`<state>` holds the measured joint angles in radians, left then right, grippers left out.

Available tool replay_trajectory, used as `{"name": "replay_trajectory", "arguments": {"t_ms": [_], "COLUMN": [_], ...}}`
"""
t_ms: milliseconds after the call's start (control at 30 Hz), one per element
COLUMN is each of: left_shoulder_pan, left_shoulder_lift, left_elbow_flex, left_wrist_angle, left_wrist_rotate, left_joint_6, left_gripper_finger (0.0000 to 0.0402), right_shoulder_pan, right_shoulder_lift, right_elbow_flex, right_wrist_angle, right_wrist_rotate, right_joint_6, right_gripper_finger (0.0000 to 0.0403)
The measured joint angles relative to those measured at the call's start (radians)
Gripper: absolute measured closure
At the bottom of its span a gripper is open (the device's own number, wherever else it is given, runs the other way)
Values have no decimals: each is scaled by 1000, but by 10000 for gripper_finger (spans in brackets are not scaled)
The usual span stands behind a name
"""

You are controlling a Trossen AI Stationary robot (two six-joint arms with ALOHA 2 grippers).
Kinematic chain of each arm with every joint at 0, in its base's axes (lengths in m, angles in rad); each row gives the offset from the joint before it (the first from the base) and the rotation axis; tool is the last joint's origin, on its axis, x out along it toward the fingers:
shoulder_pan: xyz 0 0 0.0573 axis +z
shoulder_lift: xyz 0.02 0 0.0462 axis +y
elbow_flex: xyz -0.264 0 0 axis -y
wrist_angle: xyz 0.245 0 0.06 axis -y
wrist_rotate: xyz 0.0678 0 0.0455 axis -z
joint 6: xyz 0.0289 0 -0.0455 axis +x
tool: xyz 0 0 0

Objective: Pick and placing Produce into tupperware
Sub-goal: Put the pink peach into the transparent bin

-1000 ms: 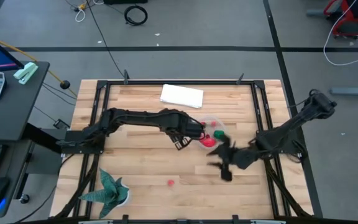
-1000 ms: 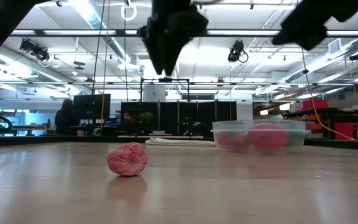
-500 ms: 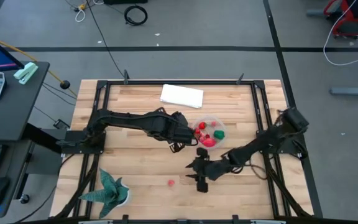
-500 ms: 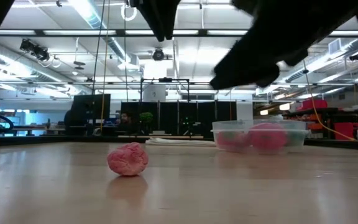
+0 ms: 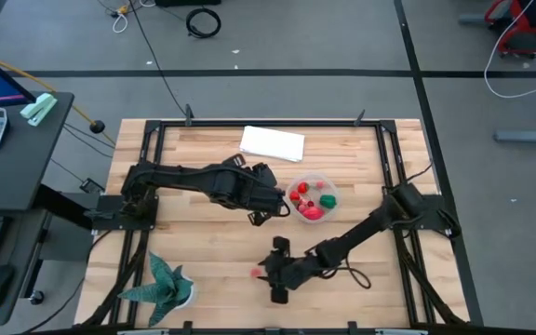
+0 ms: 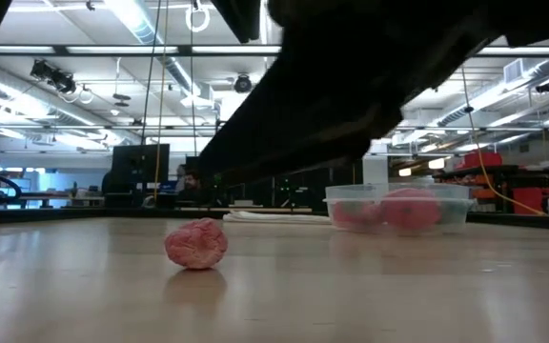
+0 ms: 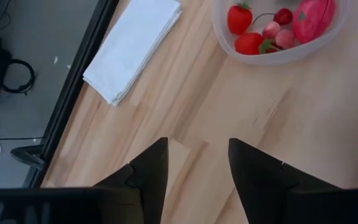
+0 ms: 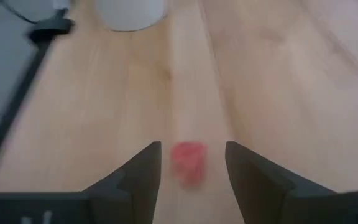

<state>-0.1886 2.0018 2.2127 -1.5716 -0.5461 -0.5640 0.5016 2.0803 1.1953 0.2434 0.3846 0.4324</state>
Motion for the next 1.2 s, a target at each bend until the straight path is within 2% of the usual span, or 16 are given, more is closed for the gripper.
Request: {"name": "replay_trajectory", "arguments": {"t_ms": [200, 467, 600, 733, 967, 1067, 1200], "left_shoulder_pan": [-6, -13, -17, -24, -39, -46, -57], "left_shoulder_lift": [-1, -1, -1, -1, -1, -1, -1], "left_elbow_flex": [0, 0, 0, 0, 0, 0, 0], "left_wrist_angle": [1, 1, 1, 1, 1, 1, 1], "left_wrist_rotate": [-1, 0, -1, 0, 0, 1, 0], "left_joint_6": [6, 19, 19, 0, -9, -35, -52], "left_gripper_finger": [225, 229, 225, 225, 227, 224, 227], "right_shoulder_pan": [-20, -13, -11, -9, -11, -9, -10], "right_shoulder_lift": [61, 113, 144, 151, 142, 141, 124], "right_elbow_flex": [61, 58, 59, 60, 58, 58, 57], "right_wrist_angle": [-18, -14, 9, 8, 2, -10, -39], "right_wrist_rotate": [9, -5, 26, 83, 79, 79, 77], "right_joint_6": [-25, 76, 112, 79, 51, 43, -6], "right_gripper_finger": [215, 215, 215, 215, 217, 231, 279]}}
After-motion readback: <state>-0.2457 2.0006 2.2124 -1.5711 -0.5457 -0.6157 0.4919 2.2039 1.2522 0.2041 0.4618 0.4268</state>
